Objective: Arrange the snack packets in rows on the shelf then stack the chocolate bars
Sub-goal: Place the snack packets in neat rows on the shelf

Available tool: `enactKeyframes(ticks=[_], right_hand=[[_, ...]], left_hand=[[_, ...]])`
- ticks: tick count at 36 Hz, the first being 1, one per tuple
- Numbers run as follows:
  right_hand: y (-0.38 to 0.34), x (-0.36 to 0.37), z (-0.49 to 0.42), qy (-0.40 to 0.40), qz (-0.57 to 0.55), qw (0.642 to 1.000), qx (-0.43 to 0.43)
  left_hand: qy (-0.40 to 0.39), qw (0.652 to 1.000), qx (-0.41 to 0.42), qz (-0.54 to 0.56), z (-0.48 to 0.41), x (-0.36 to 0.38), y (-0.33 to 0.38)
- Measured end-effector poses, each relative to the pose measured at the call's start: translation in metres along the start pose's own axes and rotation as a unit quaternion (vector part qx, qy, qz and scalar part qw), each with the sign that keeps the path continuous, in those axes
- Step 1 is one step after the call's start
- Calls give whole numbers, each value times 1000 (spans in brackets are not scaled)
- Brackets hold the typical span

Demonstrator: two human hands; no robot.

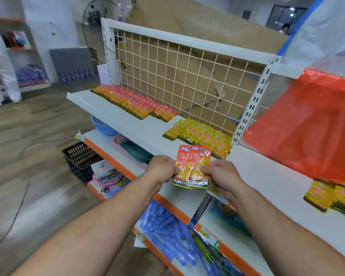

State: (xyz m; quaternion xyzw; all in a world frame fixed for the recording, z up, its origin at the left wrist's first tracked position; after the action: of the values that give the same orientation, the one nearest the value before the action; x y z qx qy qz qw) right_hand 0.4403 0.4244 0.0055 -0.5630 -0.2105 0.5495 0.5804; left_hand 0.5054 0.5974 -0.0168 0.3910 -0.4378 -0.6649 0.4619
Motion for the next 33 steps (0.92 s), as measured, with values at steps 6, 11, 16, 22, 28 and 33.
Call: enactKeyframes(ticks=[6, 11, 16, 22, 28, 33], right_hand=[[-14, 34, -40, -24, 22, 999, -10], [-27, 56, -81, -35, 21, 999, -17], [-46, 68, -128, -40, 5, 999, -20], [-71, 76, -185, -47, 9, 998, -45], [-84, 88, -228, -61, -16, 997, -45], [-90, 101, -254, -45, -8, 998, -42]], left_hand=[[25, 1000, -1, -2, -30, -31, 4], [41, 999, -5, -15, -68, -48, 12], [56, 998, 0, -31, -114, -61, 28], [71, 996, 8, -54, -170, -73, 49], [85, 995, 14, -54, -212, -83, 58], [72, 995, 15, -71, -246, -98, 62]])
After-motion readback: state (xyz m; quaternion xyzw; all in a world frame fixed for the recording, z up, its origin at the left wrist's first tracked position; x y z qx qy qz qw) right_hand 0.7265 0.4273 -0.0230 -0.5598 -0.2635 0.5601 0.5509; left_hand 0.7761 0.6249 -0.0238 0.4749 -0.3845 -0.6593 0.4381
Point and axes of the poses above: each hand's wrist, its own z-axis away from the middle knuckle, its own x-axis out of the palm, y = z × x, the point moved 1 cm from there along -z, towards the middle knuckle, and after that the axes turned 5 degrees about z, right-handed, at the moved point
